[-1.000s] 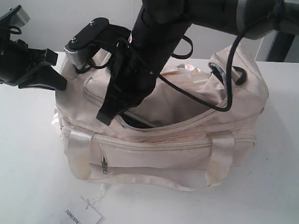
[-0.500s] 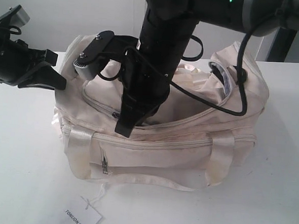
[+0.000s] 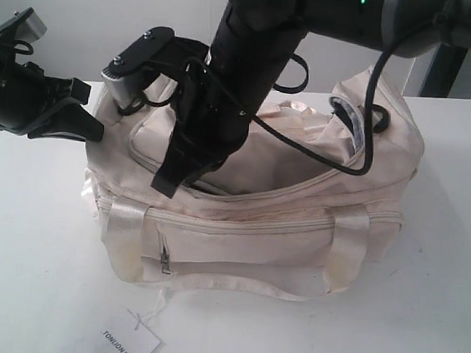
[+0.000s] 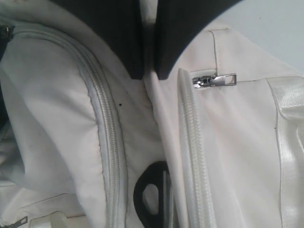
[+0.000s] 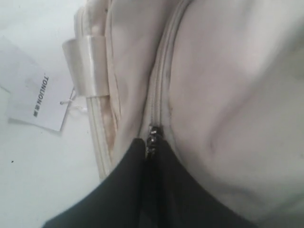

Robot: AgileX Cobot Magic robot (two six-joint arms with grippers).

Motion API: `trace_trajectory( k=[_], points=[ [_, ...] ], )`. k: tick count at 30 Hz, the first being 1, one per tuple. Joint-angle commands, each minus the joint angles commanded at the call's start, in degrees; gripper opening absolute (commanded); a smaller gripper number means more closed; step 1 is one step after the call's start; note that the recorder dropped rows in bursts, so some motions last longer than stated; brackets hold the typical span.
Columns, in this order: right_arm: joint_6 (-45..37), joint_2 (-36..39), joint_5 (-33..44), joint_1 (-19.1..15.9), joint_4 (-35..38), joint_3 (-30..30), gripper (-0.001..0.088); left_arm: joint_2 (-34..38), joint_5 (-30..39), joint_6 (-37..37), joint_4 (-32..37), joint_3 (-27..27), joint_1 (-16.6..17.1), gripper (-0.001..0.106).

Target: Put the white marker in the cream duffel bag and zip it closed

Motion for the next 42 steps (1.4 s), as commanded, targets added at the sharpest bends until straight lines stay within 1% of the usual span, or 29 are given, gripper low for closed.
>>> trace_trajectory(
  k=[2,4,11,26,28,29,32,38,42],
  points=[
    [0.0,0.12,-0.62,0.0,0.0,0.0,0.026,0.0,0.0,0.0,0.0,0.0,0.0,0.0],
    [0.0,0.13,-0.62,0.0,-0.11,0.13,0.0275,0.0,0.0,0.0,0.0,0.0,0.0,0.0],
    [0.0,0.13,-2.45,0.0,-0.33,1.6,0.0275,0.0,0.0,0.0,0.0,0.0,0.0,0.0],
    [0.0,3.44,-1.71,0.0,-0.76,1.6,0.0274,0.0,0.11,0.0,0.0,0.0,0.0,0.0],
    [0.0,3.68,-1.41,0.0,-1.36,1.6,0.0239,0.0,0.11,0.0,0.0,0.0,0.0,0.0],
    [0.0,3.84,-0.91,0.0,-1.85,1.6,0.0189,0.0,0.11,0.0,0.0,0.0,0.0,0.0],
    [0.0,4.09,0.4,0.0,-2.89,1.6,-0.0005,0.0,0.11,0.0,0.0,0.0,0.0,0.0],
    [0.12,3.43,0.92,0.0,-2.93,1.6,0.0,0.0,0.11,0.0,-0.1,0.0,0.0,0.0],
    [0.12,1.45,0.81,0.0,-2.93,1.6,0.0,0.0,0.11,0.0,-0.1,0.0,0.0,0.0]
  ],
)
